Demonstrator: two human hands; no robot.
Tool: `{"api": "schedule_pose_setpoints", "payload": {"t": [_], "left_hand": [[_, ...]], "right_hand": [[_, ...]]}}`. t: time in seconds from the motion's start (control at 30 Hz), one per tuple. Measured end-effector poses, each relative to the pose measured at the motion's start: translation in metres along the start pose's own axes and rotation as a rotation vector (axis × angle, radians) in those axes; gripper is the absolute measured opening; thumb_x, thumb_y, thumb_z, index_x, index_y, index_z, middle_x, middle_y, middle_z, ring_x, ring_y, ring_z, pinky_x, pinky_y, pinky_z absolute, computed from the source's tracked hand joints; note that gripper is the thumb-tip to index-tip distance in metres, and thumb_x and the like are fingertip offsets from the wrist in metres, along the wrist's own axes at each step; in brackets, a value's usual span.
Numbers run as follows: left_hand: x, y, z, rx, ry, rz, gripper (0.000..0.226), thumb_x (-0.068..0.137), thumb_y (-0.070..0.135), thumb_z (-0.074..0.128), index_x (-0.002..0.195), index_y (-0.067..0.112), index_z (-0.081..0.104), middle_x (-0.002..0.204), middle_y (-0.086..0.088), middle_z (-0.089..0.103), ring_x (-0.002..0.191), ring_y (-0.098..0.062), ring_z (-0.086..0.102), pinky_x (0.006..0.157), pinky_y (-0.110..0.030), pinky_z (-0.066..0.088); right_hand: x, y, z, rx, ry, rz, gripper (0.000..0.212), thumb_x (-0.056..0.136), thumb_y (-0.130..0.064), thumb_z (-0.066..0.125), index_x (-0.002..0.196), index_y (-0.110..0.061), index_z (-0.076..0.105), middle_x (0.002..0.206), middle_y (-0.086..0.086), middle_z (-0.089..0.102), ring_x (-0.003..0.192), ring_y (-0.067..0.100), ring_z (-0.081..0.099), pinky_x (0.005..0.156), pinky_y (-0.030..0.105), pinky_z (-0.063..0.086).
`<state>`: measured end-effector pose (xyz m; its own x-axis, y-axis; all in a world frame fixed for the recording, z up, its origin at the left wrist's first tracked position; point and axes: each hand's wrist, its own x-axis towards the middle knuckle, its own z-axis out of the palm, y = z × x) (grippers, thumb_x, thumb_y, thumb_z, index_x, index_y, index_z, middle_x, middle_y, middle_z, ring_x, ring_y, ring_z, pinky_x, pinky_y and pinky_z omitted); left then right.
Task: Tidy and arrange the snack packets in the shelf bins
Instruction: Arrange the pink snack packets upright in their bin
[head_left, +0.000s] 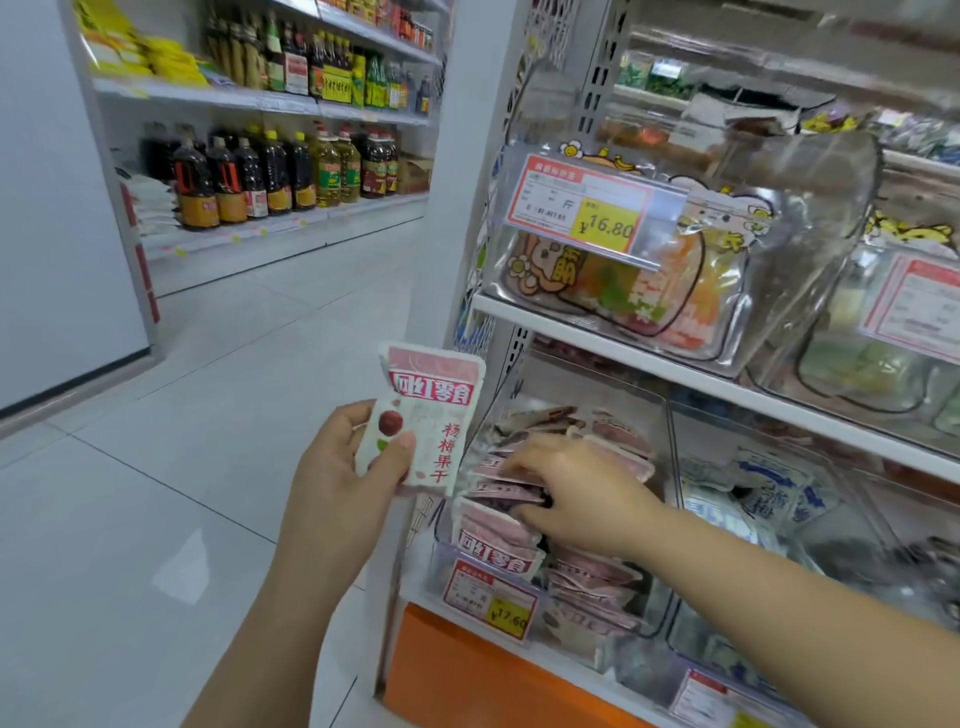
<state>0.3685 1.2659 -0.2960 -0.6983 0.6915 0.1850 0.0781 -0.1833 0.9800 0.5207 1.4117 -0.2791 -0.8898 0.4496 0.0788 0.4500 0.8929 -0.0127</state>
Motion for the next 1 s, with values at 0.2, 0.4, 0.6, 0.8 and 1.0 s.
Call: {"api": "schedule_pose_setpoints", "payload": {"t": [0.2,0.4,0.6,0.8,1.0], "left_hand": [[-0.001,-0.004,0.000,0.006,-0.019,0.055,0.028,0.090,0.006,0.057,0.101,0.031,0.059,0.099,0.009,0.070,0.089,-0.006,0.069,0.063,-0.013,0.053],[-0.006,-0.004,0.010,0.040,0.031,0.084,0.017,0.092,0.023,0.054,0.102,0.037,0.051,0.097,0.014,0.068,0.083,0.000,0.068,0.064,-0.014,0.054],[-0.026,0.000,0.032,0.179,-0.115,0.145,0.025,0.093,0.032,0.046,0.117,0.039,0.050,0.095,0.024,0.064,0.083,0.008,0.064,0.061,-0.013,0.054],[-0.042,-0.004,0.050,0.178,-0.260,0.214,0.030,0.093,0.023,0.053,0.113,0.046,0.053,0.099,0.021,0.069,0.093,0.005,0.064,0.067,-0.014,0.053],[-0.041,-0.007,0.046,-0.070,-0.493,-0.075,0.026,0.092,0.013,0.054,0.113,0.025,0.062,0.095,0.006,0.072,0.090,-0.015,0.070,0.071,-0.028,0.057]], "right_hand": [[0.011,0.000,-0.002,-0.072,0.114,-0.015,0.018,0.092,-0.026,0.051,0.086,-0.015,0.064,0.090,-0.002,0.062,0.085,0.021,0.060,0.066,0.031,0.045],[-0.028,0.003,-0.033,0.482,0.425,0.378,0.017,0.092,-0.019,0.056,0.076,-0.013,0.055,0.066,0.009,0.060,0.055,0.018,0.053,0.050,0.025,0.039],[-0.066,-0.015,-0.047,0.976,0.384,0.548,0.015,0.093,-0.013,0.054,0.100,-0.025,0.050,0.090,0.001,0.060,0.055,0.008,0.055,0.047,0.019,0.043],[-0.075,-0.024,-0.055,1.241,0.215,0.516,0.010,0.089,-0.005,0.058,0.082,-0.004,0.066,0.067,0.009,0.065,0.051,0.014,0.059,0.053,0.022,0.049],[-0.078,-0.020,-0.076,1.175,-0.044,0.372,0.032,0.074,-0.020,0.073,0.096,0.000,0.065,0.085,0.013,0.074,0.081,0.019,0.070,0.072,0.025,0.054]]}}
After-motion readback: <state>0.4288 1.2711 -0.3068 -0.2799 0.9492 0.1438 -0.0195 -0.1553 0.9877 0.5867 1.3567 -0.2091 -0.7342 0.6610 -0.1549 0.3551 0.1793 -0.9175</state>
